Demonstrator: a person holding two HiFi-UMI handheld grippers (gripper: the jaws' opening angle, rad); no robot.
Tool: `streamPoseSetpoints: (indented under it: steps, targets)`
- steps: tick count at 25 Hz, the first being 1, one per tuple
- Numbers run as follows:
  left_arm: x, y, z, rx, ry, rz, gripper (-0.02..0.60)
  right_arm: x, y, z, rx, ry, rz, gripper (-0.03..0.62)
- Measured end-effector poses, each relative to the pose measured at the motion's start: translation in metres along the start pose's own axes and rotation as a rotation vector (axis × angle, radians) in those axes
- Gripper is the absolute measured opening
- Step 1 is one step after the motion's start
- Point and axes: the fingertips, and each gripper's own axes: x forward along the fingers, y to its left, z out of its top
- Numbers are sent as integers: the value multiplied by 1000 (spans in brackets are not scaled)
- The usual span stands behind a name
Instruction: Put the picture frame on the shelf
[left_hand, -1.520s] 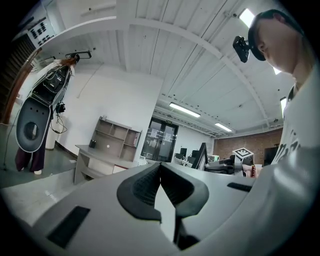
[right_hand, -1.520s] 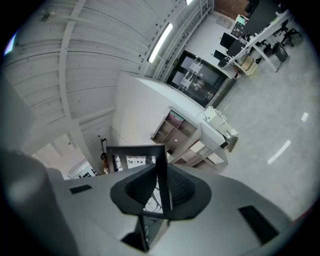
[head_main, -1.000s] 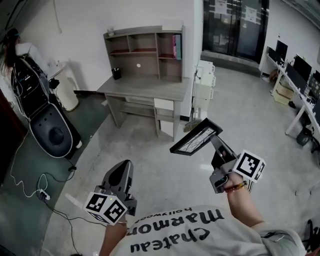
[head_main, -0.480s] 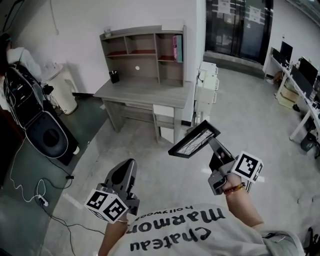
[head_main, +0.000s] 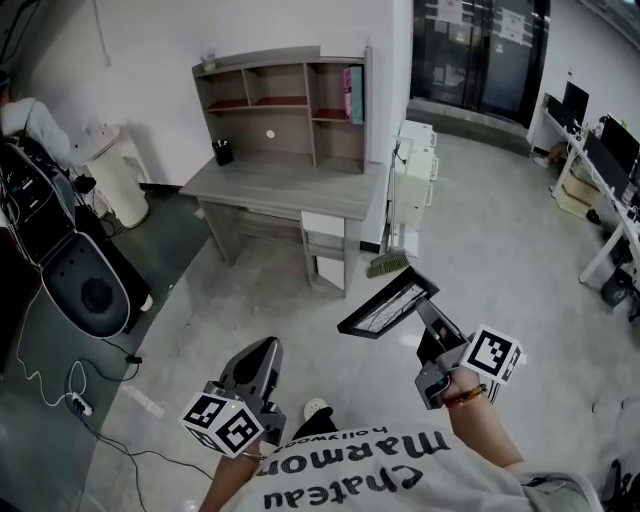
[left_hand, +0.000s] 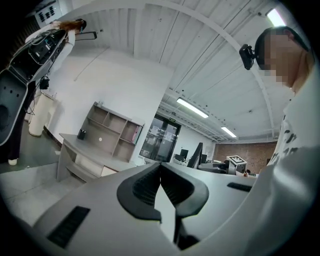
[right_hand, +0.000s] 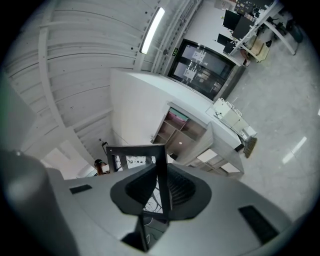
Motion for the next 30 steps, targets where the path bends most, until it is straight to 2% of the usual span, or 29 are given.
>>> streamPoseSetpoints:
  steps: [3, 6, 10, 14, 17, 22, 30]
  targets:
    - [11, 0, 3, 12, 5, -19, 17, 0, -8, 3, 7, -13, -18, 72]
    - [25, 5, 2, 7, 17, -32, 17, 10, -8, 7, 21, -32, 31, 72]
    - [43, 15, -5, -17, 37, -40, 17, 11, -33, 8, 38, -17, -63, 72]
    - [68, 17, -5, -10, 38, -77, 17, 17, -43, 15, 56, -27, -82, 72]
    - [91, 20, 1, -9, 26, -103, 17, 28, -51, 28, 23, -26, -113, 72]
    - [116, 37, 10, -7, 30, -98, 17, 59, -47, 49, 40, -51, -66, 72]
    - [167, 57, 30, -17, 8, -104, 17, 100, -58, 81, 12, -39, -87, 72]
